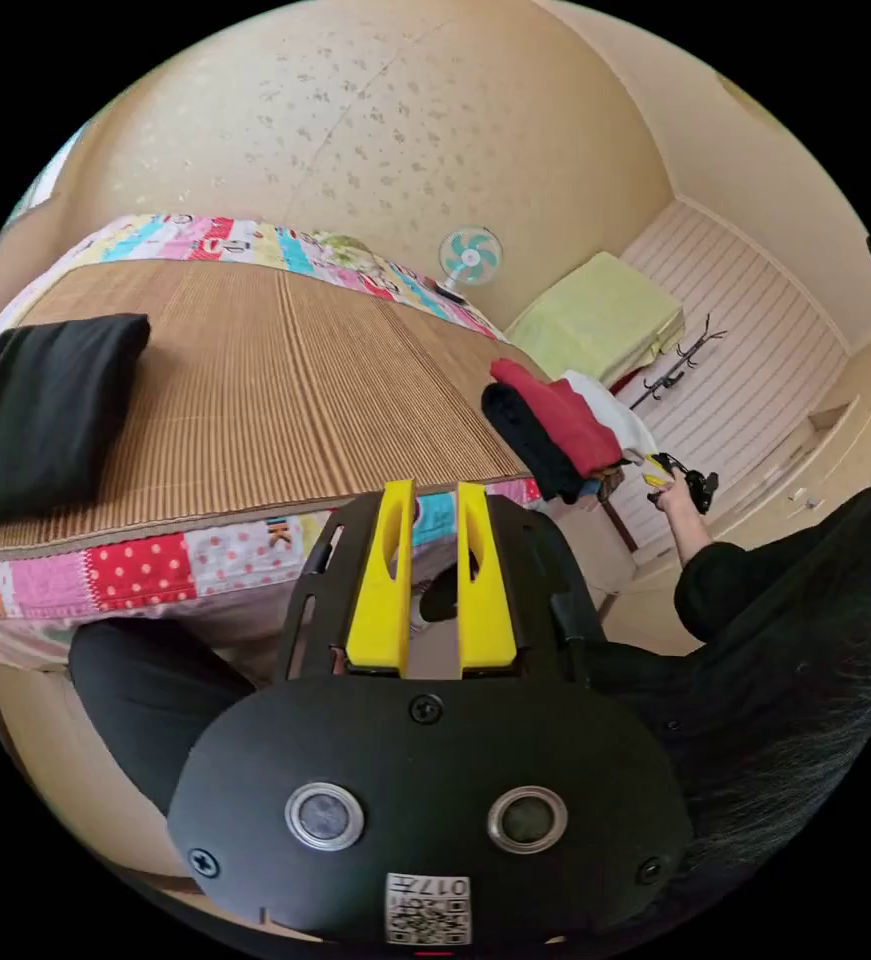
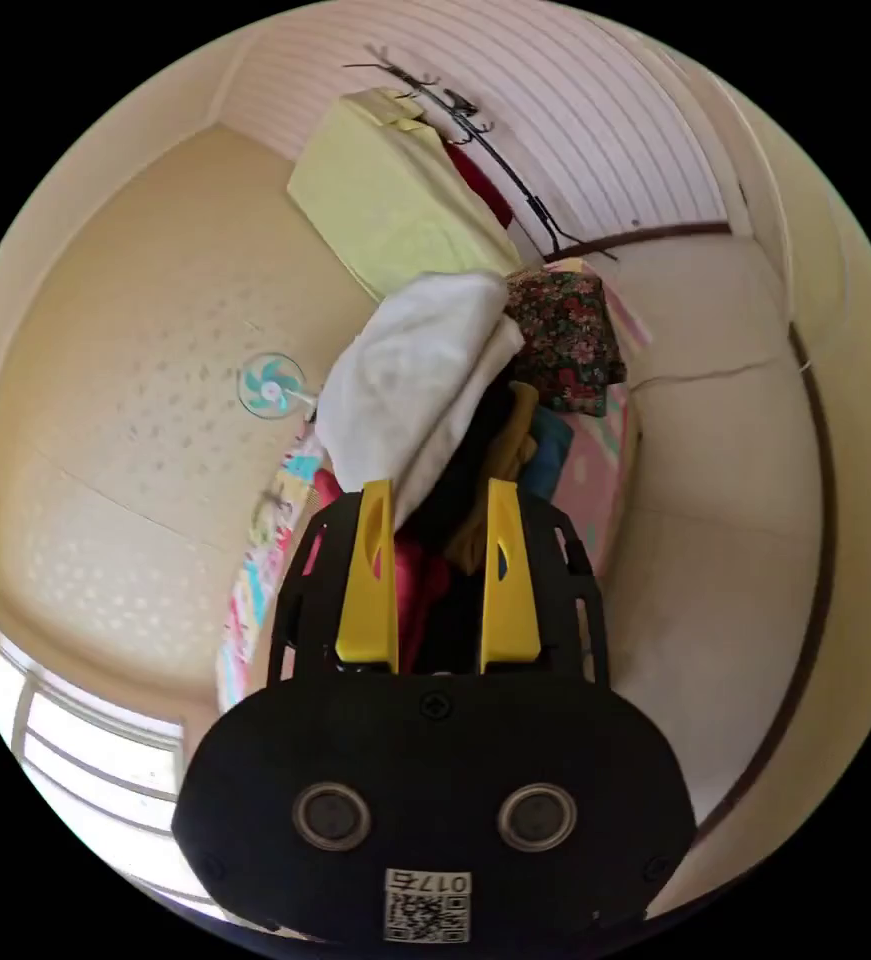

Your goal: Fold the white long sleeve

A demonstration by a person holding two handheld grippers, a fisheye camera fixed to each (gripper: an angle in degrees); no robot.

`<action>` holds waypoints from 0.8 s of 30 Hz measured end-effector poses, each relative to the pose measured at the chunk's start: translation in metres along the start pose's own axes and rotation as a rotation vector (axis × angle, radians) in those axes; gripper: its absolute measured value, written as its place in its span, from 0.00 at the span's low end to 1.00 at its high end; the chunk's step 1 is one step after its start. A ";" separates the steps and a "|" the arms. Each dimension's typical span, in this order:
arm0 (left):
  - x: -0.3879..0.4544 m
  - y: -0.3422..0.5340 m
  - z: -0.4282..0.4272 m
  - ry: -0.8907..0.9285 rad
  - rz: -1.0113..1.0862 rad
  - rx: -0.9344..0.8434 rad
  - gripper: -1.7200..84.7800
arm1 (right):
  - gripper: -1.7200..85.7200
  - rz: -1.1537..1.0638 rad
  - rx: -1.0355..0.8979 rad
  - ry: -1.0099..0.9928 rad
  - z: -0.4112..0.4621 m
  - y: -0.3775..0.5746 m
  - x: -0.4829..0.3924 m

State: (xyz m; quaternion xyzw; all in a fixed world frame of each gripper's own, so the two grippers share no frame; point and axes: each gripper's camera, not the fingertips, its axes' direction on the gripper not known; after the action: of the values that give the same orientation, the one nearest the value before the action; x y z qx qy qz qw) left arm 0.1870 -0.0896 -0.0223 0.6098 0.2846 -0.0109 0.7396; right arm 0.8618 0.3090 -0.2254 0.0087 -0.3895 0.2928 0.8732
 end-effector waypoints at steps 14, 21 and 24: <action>-0.002 -0.009 -0.002 0.156 -0.194 0.001 0.09 | 0.06 -0.653 -0.017 -1.020 0.008 0.065 -0.219; -0.013 -0.013 -0.021 0.088 -0.268 0.059 0.10 | 0.06 -1.048 -0.427 -1.252 -0.033 0.320 -0.305; -0.023 0.002 -0.038 0.023 -0.308 0.102 0.10 | 0.05 -1.131 -0.747 -0.960 0.007 0.462 -0.275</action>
State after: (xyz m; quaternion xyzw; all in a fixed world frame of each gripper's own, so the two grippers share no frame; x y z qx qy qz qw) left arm 0.1531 -0.0623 -0.0144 0.5956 0.3822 -0.1318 0.6941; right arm 0.4737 0.5511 -0.5075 0.0367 -0.7281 -0.3746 0.5729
